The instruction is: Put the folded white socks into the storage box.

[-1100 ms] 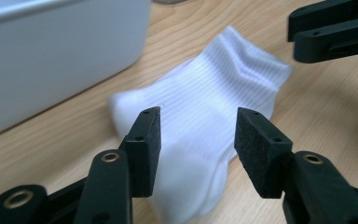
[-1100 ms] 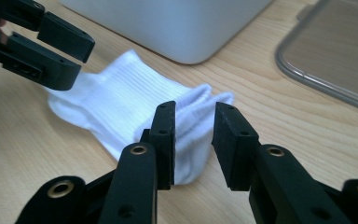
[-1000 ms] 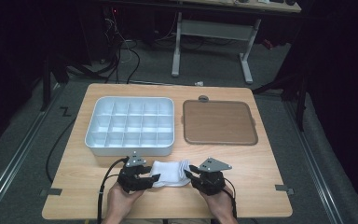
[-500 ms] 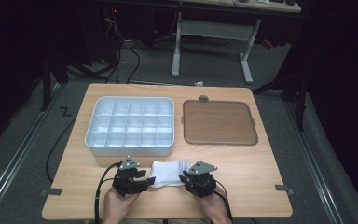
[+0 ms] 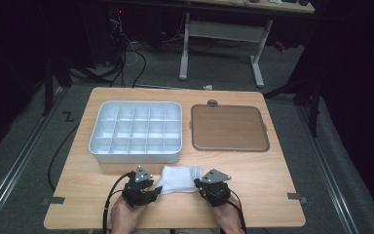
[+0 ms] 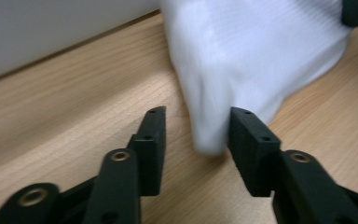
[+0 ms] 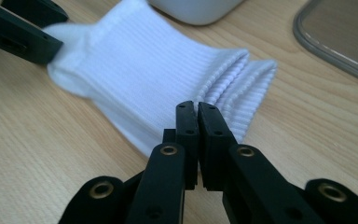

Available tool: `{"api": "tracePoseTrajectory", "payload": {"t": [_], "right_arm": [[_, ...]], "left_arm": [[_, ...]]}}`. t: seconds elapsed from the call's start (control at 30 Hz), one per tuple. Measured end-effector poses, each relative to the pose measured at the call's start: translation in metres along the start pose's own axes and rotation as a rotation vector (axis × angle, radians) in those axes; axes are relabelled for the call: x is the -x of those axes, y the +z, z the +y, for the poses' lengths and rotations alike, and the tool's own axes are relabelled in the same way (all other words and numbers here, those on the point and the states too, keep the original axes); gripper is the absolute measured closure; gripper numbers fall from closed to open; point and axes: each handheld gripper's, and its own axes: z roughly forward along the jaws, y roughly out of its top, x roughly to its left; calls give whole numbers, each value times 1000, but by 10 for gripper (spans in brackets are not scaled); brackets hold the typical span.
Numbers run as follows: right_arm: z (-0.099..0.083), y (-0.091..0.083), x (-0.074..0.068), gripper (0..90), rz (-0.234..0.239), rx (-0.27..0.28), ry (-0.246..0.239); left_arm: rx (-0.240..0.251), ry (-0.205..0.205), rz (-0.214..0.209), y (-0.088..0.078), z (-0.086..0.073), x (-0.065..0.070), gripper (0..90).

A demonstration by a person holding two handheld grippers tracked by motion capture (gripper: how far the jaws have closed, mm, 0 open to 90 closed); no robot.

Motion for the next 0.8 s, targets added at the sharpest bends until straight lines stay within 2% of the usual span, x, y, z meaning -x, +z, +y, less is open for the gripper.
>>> {"api": "tracePoseTrajectory", "payload": {"t": [0.07, 0.17, 0.23, 0.3, 0.33, 0.4, 0.43, 0.47, 0.6, 0.8], "right_arm": [[-4, 3, 1, 876, -21, -14, -3], [-8, 3, 4, 869, -8, -10, 19], [-8, 4, 4, 864, -9, -10, 6], [-8, 4, 4, 860, -8, -10, 1], [-7, 4, 4, 857, -5, -11, -2], [-8, 4, 4, 835, 0, -12, 4], [-8, 4, 4, 835, 0, -12, 4], [-7, 4, 5, 798, 10, -14, 10], [-5, 1, 4, 750, 17, -12, 5], [3, -7, 1, 733, 23, 20, 8]], "left_arm": [[11, 45, 12, 0, -3, 2, 620], [16, 51, 13, 0, -4, 2, 620], [19, 42, 12, 0, -4, 2, 620], [15, 32, 10, 0, -3, 1, 618], [14, 17, 5, -1, -3, 1, 615], [5, -38, -15, -2, 0, -2, 595], [5, -38, -15, -2, 0, -2, 577], [1, -58, -22, -3, 2, -4, 559], [13, -82, -52, -7, 7, -5, 526], [37, -122, -96, -9, 26, 0, 495]]}}
